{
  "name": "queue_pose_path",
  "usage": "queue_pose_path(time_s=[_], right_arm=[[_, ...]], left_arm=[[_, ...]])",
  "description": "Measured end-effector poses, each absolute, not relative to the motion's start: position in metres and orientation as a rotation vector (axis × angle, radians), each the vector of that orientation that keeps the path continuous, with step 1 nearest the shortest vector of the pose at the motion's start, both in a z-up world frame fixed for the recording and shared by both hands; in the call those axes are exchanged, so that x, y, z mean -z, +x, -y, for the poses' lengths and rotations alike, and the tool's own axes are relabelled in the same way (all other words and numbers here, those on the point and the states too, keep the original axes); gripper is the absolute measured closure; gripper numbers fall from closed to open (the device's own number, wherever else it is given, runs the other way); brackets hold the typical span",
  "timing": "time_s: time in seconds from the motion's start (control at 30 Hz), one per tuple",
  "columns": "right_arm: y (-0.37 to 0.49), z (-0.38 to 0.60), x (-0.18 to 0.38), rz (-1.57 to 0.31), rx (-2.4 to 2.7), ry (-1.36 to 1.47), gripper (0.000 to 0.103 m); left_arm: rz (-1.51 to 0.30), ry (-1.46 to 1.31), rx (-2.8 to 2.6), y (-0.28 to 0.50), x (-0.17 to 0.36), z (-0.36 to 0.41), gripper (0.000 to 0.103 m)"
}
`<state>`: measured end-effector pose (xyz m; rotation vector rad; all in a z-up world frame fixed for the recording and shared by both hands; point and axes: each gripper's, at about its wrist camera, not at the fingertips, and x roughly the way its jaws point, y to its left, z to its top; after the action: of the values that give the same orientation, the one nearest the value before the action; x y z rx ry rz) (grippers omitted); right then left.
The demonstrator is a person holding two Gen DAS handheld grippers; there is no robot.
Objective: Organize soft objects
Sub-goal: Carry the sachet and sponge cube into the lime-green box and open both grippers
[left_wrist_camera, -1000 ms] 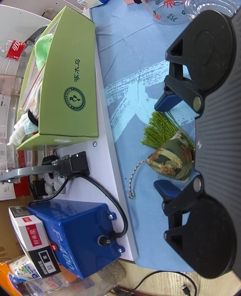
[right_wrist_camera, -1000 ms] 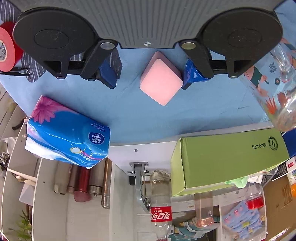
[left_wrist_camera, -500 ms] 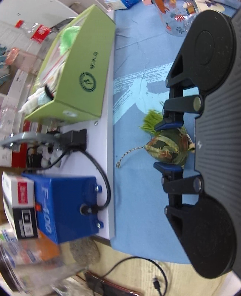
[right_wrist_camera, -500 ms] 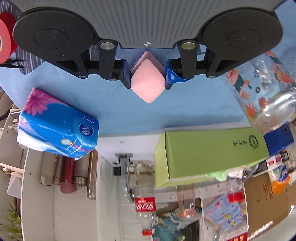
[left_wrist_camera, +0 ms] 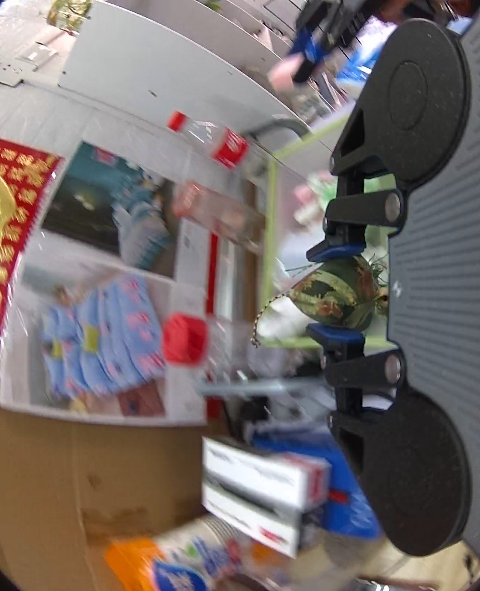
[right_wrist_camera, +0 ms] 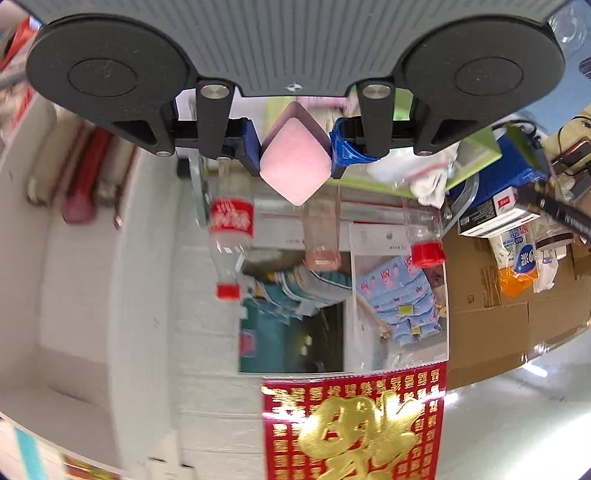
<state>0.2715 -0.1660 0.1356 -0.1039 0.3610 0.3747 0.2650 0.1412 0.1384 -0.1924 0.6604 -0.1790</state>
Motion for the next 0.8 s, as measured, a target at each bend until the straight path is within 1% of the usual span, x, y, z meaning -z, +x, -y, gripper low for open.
queue_pose_path(time_s=[0.1, 0.2, 0.27, 0.3, 0.33, 0.37, 0.47, 0.57, 0.8], right_arm=[[0.307, 0.145, -0.134, -0.408, -0.405, -0.146, 0.08], [0.336, 0.131, -0.118, -0.476, -0.444, -0.167, 0.078], [0.347, 0.126, -0.106, -0.494, -0.464, -0.155, 0.075], [0.351, 0.123, -0.1, -0.5, -0.472, -0.145, 0.073], [0.356, 0.121, -0.095, -0.517, -0.476, -0.136, 0.072], [0.361, 0.119, -0.091, -0.539, -0.47, -0.124, 0.072], [0.366, 0.115, -0.086, -0.573, -0.411, -0.117, 0.069], [0.359, 0.119, -0.091, -0.507, -0.394, -0.089, 0.065], [0.334, 0.124, -0.096, -0.49, -0.388, -0.08, 0.057]], left_arm=[[-0.672, -0.18, 0.209, 0.301, -0.143, -0.119, 0.069], [-0.714, -0.162, 0.228, 0.328, -0.128, -0.098, 0.069], [-0.737, -0.145, 0.232, 0.342, -0.116, -0.088, 0.065], [-0.741, -0.131, 0.226, 0.346, -0.111, -0.084, 0.06], [-0.744, -0.119, 0.217, 0.349, -0.107, -0.081, 0.036], [-0.736, -0.11, 0.211, 0.349, -0.104, -0.08, 0.033], [-0.725, -0.105, 0.204, 0.349, -0.101, -0.081, 0.033], [-0.729, -0.108, 0.191, 0.345, -0.099, -0.085, 0.033], [-0.72, -0.071, 0.189, 0.309, -0.094, -0.081, 0.033]])
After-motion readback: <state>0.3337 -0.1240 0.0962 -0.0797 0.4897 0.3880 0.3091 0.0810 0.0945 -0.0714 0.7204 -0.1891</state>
